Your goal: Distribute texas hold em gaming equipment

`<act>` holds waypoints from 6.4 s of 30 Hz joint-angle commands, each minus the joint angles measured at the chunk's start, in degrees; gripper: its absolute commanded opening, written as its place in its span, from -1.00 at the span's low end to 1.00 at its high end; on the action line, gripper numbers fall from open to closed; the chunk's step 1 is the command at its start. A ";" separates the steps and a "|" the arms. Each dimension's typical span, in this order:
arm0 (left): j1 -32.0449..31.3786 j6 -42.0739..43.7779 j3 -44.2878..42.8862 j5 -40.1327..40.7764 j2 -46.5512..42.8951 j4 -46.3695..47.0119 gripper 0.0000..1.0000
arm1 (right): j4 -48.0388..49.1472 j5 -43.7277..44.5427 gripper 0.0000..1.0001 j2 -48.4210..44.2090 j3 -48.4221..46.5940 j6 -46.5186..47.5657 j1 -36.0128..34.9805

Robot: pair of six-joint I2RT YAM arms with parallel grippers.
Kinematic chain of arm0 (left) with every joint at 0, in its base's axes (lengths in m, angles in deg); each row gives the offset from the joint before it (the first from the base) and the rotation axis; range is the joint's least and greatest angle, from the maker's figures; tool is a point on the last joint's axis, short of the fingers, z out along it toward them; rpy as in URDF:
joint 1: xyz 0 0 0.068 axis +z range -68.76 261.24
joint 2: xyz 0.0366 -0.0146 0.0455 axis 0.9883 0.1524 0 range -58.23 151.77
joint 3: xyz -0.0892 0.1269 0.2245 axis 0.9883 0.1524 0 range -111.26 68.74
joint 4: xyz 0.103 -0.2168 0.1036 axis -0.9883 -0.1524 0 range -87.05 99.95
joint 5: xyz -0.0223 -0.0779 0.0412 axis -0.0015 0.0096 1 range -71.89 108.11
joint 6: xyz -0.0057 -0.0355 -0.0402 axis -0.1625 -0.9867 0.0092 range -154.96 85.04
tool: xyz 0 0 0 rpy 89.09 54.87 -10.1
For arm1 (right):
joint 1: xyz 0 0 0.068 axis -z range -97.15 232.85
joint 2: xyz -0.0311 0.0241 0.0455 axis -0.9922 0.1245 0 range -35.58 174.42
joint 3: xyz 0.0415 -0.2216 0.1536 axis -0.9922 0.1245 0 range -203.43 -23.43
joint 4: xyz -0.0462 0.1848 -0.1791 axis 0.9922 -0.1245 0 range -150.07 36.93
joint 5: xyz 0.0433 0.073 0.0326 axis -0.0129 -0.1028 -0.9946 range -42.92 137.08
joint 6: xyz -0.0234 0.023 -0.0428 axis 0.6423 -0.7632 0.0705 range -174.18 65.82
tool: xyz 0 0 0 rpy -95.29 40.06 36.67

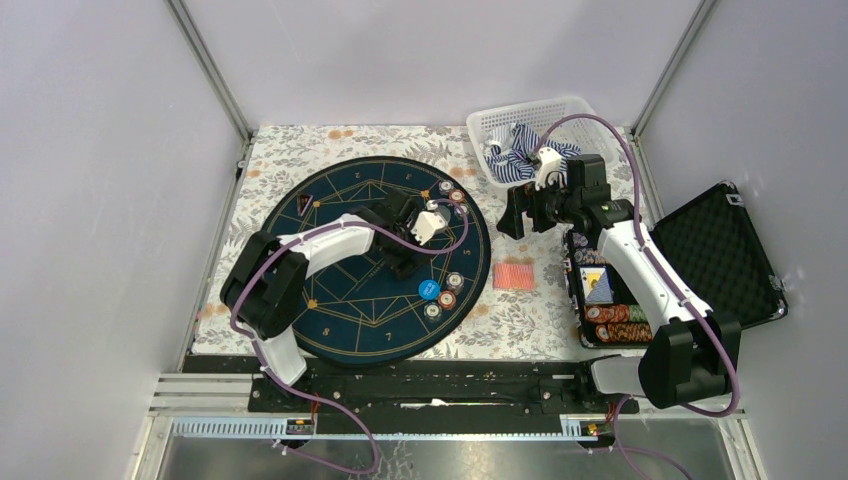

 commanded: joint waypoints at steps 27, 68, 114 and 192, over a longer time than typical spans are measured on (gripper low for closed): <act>0.97 -0.73 -2.55 -1.21 1.66 -0.79 0.50 | 0.36 -3.43 0.99 -0.04 -0.01 1.31 0.85; 49.88 0.17 -6.06 -12.40 -9.00 -3.61 -0.36 | -0.85 -7.48 0.99 1.32 -0.16 2.15 0.90; 50.64 0.53 -11.56 -4.29 2.84 4.09 0.80 | -1.28 -9.66 0.99 3.21 -0.47 2.34 0.90; 29.04 -32.76 2.89 -35.54 -21.32 9.32 0.98 | -15.62 -0.35 0.02 11.96 -1.01 58.29 -10.27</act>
